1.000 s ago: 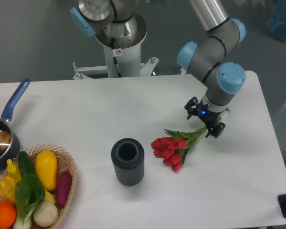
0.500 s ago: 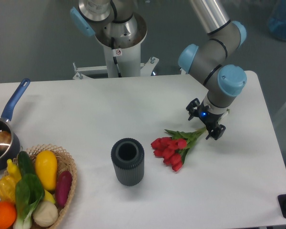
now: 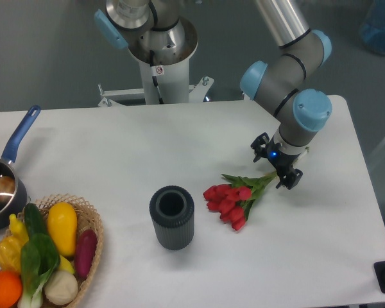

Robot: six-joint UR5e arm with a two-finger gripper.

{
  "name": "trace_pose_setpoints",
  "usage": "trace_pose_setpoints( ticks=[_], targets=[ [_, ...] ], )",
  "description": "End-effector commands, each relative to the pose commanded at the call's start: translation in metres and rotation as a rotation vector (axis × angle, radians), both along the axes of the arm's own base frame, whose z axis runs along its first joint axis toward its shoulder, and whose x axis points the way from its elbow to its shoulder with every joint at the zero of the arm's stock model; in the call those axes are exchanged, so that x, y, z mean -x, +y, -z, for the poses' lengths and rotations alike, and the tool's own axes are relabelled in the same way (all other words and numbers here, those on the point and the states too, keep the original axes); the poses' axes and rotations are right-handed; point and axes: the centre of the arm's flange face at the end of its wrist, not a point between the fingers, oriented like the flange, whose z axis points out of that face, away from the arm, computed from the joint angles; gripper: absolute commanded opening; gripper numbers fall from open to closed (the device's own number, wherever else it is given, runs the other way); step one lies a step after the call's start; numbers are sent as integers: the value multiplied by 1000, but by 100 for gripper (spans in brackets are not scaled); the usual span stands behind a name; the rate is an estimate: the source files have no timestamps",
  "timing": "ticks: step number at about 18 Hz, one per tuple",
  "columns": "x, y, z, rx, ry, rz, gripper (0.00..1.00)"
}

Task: Pick up the flowers from the table
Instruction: 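Raise the gripper slightly and shift it along the tulip stems, then lower the open gripper onto the green tulip stems and close it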

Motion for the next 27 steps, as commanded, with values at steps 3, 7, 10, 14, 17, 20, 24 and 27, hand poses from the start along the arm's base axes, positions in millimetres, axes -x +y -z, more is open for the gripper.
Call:
trace_pose_setpoints(
  ticks=[3,7,10,14,17,20,24,27],
  targets=[
    [1,-1,1,0,-1,0,94],
    [1,-2,1,0,-1,-2,90],
    [2,-4,2,1,-4,-6,88],
    [4,-7,3,2,-6,-14,80],
    [4,-7,4,3,-7,-17,66],
    [5,-7,2,1,-4,-23,62],
    [4,-5,2,1,-4,-25,39],
    [4,-5,1,1,-3,-25,39]
  ],
)
